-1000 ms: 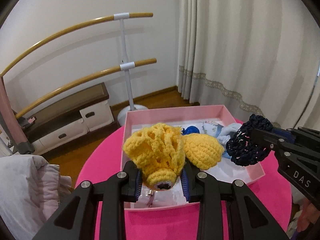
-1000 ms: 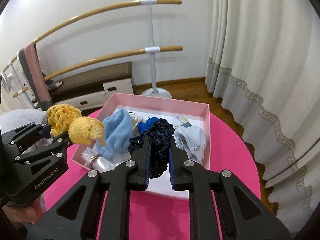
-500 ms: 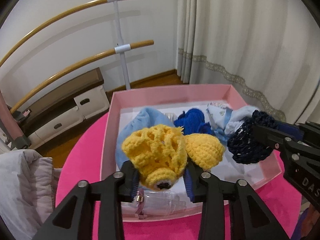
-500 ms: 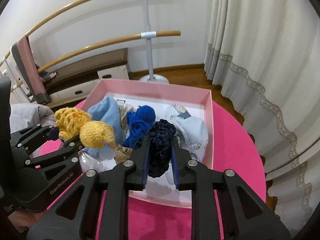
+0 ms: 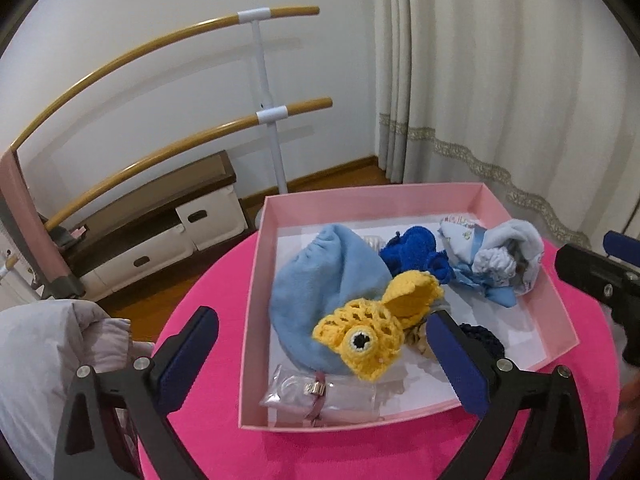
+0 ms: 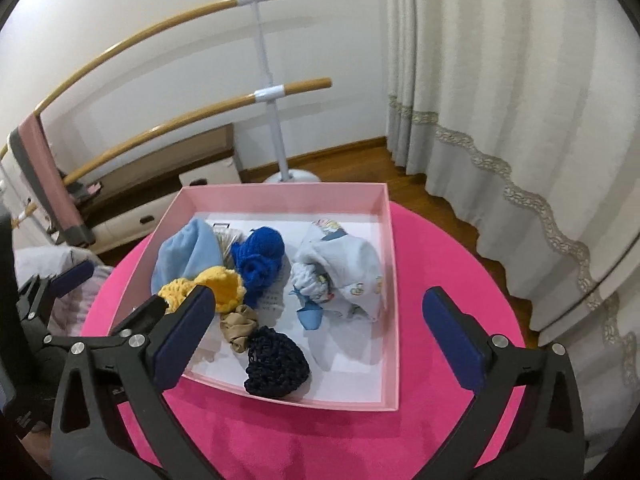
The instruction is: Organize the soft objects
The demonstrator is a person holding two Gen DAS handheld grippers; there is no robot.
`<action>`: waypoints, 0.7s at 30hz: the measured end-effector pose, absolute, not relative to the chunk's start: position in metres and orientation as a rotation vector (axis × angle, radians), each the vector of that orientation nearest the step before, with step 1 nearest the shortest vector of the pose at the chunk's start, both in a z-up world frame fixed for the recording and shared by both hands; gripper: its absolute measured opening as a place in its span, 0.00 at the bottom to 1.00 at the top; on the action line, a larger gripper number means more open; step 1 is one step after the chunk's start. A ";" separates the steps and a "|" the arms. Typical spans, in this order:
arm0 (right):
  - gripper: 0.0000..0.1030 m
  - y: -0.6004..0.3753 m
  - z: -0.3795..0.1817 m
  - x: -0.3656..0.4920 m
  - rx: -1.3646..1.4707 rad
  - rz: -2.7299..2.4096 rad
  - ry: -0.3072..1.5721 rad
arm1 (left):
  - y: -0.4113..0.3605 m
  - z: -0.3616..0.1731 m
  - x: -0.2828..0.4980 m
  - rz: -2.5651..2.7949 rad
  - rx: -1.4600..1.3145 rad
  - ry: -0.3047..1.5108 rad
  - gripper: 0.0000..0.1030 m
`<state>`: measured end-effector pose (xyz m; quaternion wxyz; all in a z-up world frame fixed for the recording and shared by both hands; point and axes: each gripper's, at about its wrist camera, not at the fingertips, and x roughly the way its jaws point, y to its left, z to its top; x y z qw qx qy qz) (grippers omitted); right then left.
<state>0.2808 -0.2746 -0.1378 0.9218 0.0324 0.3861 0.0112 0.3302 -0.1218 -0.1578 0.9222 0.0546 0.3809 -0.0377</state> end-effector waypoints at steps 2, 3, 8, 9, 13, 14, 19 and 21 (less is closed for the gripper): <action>1.00 -0.276 -0.133 0.274 0.083 0.025 0.776 | -0.122 -0.156 0.316 -0.070 0.116 0.764 1.00; 1.00 -0.277 -0.130 0.269 0.086 0.023 0.767 | -0.121 -0.153 0.309 -0.067 0.116 0.756 1.00; 1.00 -0.275 -0.116 0.247 0.098 0.020 0.722 | -0.111 -0.133 0.268 -0.060 0.102 0.712 1.00; 1.00 -0.274 -0.112 0.241 0.102 0.018 0.710 | -0.111 -0.128 0.261 -0.061 0.099 0.703 1.00; 1.00 -0.270 -0.099 0.214 0.101 0.016 0.668 | -0.109 -0.111 0.233 -0.063 0.085 0.667 1.00; 1.00 -0.269 -0.096 0.209 0.101 0.014 0.659 | -0.106 -0.105 0.224 -0.065 0.082 0.660 1.00; 1.00 -0.268 -0.081 0.165 0.105 -0.002 0.601 | -0.102 -0.078 0.176 -0.078 0.075 0.605 1.00; 1.00 -0.268 -0.076 0.148 0.107 -0.005 0.580 | -0.101 -0.070 0.158 -0.093 0.063 0.589 1.00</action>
